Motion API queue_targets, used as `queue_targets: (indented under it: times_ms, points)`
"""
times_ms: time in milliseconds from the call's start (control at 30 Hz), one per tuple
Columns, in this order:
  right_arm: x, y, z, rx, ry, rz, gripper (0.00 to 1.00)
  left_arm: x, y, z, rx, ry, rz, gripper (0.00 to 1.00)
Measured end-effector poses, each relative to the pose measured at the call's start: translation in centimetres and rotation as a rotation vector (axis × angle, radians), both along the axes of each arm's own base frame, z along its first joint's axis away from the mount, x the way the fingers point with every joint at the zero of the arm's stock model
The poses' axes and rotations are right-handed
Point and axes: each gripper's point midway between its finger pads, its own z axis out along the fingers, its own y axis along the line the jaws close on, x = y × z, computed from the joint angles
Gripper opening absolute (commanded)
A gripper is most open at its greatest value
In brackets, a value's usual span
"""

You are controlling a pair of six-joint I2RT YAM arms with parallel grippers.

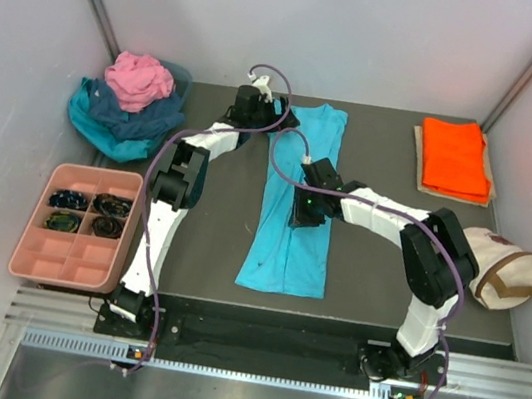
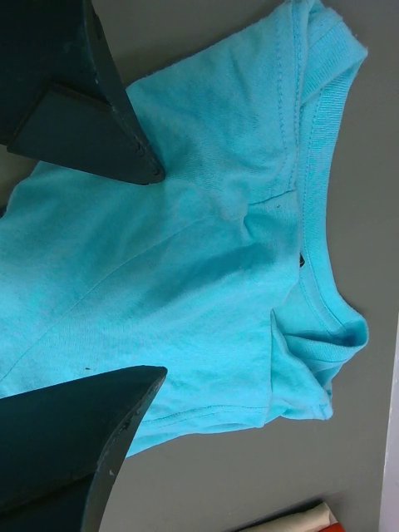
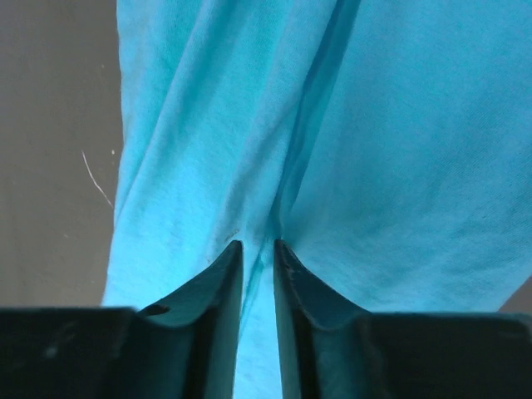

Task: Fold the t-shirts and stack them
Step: Fold the tshirt

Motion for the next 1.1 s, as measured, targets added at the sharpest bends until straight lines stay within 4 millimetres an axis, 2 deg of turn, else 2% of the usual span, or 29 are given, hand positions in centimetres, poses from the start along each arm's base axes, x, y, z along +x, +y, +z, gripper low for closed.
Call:
queue_targets:
  times_ms: [133, 467, 767, 1100]
  points:
    - [0.0, 0.0, 0.0, -0.001, 0.001, 0.0, 0.35, 0.0, 0.0, 0.0, -0.001, 0.0, -0.001, 0.95]
    - [-0.1, 0.1, 0.1, 0.006, 0.005, 0.005, 0.36, 0.0, 0.0, 0.0, -0.004, 0.002, 0.0, 0.95]
    - [-0.4, 1.3, 0.9, 0.018, 0.0, 0.032, 0.32, 0.0, 0.1, 0.0, -0.009, 0.004, 0.0, 0.95]
    - [-0.5, 1.3, 0.6, 0.011, 0.007, 0.032, 0.29, 0.0, 0.2, 0.0, -0.019, 0.007, -0.001, 0.95]
